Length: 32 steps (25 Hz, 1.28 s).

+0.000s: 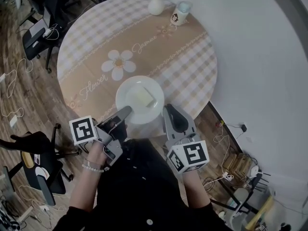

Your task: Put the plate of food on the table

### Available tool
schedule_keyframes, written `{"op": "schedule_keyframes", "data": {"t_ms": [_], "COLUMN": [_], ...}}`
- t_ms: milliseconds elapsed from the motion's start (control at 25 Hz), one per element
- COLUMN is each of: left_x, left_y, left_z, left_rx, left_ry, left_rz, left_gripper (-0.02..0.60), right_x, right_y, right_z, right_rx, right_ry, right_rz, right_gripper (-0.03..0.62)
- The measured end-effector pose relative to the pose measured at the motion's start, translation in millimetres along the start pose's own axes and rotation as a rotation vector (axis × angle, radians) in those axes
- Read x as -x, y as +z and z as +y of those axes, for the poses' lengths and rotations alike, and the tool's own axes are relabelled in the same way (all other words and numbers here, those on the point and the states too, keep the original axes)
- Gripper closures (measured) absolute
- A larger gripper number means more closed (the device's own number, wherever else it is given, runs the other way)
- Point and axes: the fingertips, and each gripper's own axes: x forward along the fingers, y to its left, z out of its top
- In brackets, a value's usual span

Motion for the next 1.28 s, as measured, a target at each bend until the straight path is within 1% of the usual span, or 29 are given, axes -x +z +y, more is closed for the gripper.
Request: {"op": "schedule_keyframes", "data": {"t_ms": [120,160,200,240,520,680,880,1000,1160,1240,1280], "left_x": [-1,-2,-3,-4,-13,-16,-21,-24,-25,-27,-28], "left_y": [2,2,3,4,6,8,14,16,17,17,17], "left_z": [1,2,2,4,7,8,13,19,28,33,35], "left_rx": [0.012,0.013,0.015,0.018,0.018,0.024,0.034,0.024,0.022,0.026,0.026], "left_ry": [-0.001,-0.001,0.0,0.002,-0.001,-0.013,-0.011,0.012,0.037,0.045,0.052], "left_rz": [-0.024,-0.031,-0.038,-0.044,-0.08,-0.103,-0.138,-0.151,-0.162,-0.167,-0.167], "left_gripper": [0.565,0.565,0.565,0.565,0.565,0.565,0.565,0.565,0.565,0.565,0.565], "right_x": [-3,-5,-7,-9,-22,-28,-37,-40,-47,-51,-53], "right_y": [-12,-15,-19,-22,-32,-35,-43,-52,-58,-61,-63], "right_z": [-4,-5,-5,-5,-15,-19,-17,-17,-9,-8,-8], "right_rx": [-0.111,-0.144,-0.181,-0.223,-0.524,-0.653,-0.813,-0.859,-0.867,-0.862,-0.865], "right_ry": [0.047,0.067,0.087,0.106,0.187,0.219,0.287,0.309,0.369,0.379,0.378], "right_rz": [0.03,0.041,0.052,0.062,0.075,0.09,0.112,0.132,0.163,0.172,0.178], "right_gripper": [0.591,0.574,0.54,0.531,0.531,0.531,0.531,0.531,0.533,0.543,0.56]}}
